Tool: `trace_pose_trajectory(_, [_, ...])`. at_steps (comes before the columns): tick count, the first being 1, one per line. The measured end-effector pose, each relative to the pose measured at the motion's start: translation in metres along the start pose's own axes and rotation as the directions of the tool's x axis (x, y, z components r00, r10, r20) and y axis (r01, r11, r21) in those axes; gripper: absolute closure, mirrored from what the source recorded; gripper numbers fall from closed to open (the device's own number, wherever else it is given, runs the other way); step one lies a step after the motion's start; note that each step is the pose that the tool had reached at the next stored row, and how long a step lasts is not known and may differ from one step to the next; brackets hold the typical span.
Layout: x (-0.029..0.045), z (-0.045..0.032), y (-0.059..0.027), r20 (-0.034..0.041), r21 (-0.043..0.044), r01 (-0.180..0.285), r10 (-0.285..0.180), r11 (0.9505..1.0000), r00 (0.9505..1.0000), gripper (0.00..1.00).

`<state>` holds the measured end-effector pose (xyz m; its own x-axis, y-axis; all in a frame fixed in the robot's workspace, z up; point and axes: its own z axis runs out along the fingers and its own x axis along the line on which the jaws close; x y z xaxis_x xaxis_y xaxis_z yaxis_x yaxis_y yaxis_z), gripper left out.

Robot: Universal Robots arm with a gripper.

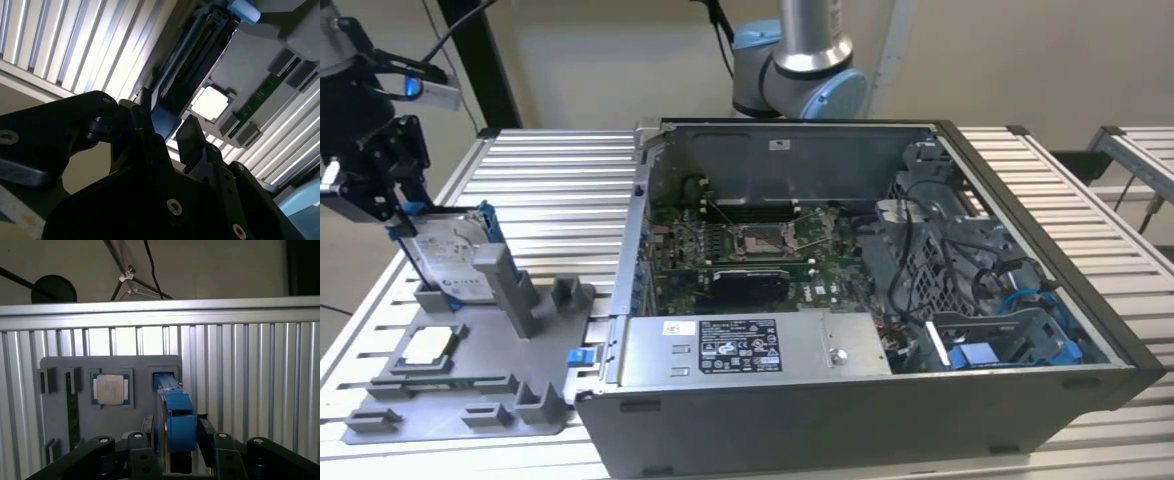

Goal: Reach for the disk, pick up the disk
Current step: 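Pick up the disk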

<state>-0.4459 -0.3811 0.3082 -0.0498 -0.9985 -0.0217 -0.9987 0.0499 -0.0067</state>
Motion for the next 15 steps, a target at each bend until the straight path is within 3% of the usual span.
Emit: trace_pose_trajectory(15, [0.0006, 0.0258, 0.0002, 0.0058, 0.0003, 0.0, 0.0, 1.0, 1.0, 0.0])
